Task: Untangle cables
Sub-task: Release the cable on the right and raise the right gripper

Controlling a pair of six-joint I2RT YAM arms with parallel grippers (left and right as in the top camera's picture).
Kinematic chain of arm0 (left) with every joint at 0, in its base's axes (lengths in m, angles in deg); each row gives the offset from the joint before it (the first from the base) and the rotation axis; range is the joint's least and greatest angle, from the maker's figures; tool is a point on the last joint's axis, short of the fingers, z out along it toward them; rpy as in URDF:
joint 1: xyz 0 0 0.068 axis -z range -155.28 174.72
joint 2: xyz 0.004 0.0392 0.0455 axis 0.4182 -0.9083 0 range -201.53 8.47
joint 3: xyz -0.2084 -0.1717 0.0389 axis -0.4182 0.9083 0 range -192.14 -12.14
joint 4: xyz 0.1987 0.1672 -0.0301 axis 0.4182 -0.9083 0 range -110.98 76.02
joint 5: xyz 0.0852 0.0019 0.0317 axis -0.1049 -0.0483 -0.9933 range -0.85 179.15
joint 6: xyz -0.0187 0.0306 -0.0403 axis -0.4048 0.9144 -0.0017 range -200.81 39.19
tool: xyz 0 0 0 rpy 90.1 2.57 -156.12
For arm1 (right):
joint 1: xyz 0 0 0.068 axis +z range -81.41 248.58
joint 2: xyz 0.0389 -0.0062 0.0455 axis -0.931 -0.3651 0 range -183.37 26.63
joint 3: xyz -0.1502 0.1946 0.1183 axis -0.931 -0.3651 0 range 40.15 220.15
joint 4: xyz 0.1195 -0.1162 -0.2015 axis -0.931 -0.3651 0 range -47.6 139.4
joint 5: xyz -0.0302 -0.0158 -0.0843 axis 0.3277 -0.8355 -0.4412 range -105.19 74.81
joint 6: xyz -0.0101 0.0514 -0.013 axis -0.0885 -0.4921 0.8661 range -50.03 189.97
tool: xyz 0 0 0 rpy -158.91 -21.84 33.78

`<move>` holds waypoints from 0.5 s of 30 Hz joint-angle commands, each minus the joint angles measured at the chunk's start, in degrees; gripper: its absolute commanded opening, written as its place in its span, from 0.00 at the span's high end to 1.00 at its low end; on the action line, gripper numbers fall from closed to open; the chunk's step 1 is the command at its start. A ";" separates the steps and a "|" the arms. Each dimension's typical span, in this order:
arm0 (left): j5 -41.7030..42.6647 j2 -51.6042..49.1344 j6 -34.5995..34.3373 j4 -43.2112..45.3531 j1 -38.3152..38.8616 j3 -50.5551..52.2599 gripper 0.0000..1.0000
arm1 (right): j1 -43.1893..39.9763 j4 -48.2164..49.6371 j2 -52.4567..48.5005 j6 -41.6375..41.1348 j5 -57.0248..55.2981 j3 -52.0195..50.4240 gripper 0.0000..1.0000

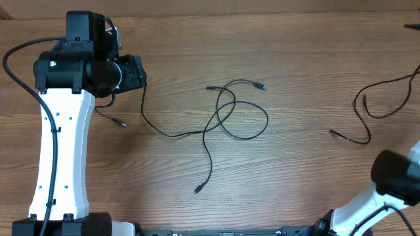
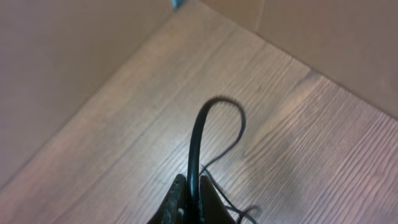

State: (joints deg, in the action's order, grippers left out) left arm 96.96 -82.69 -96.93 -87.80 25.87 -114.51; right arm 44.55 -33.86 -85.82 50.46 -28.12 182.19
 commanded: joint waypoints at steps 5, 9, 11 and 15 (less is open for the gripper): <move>-0.79 -0.35 -0.20 -0.04 0.44 0.37 0.32 | -2.08 -4.90 -0.42 -0.13 6.80 0.42 0.96; -0.79 -0.35 -0.20 -0.09 0.44 0.37 0.32 | -2.08 -8.46 -0.42 0.66 9.35 0.42 0.73; -0.79 -0.35 -0.17 -0.07 0.44 0.37 0.32 | -2.08 -10.05 -0.42 0.68 9.44 0.42 0.57; -0.79 -0.35 -0.17 -0.09 0.44 0.37 0.32 | -2.10 -12.09 -0.42 0.68 9.44 0.44 0.33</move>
State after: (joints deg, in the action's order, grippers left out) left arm 96.81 -82.69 -96.93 -87.93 25.87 -114.49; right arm 42.46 -45.68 -87.11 51.01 -19.55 182.12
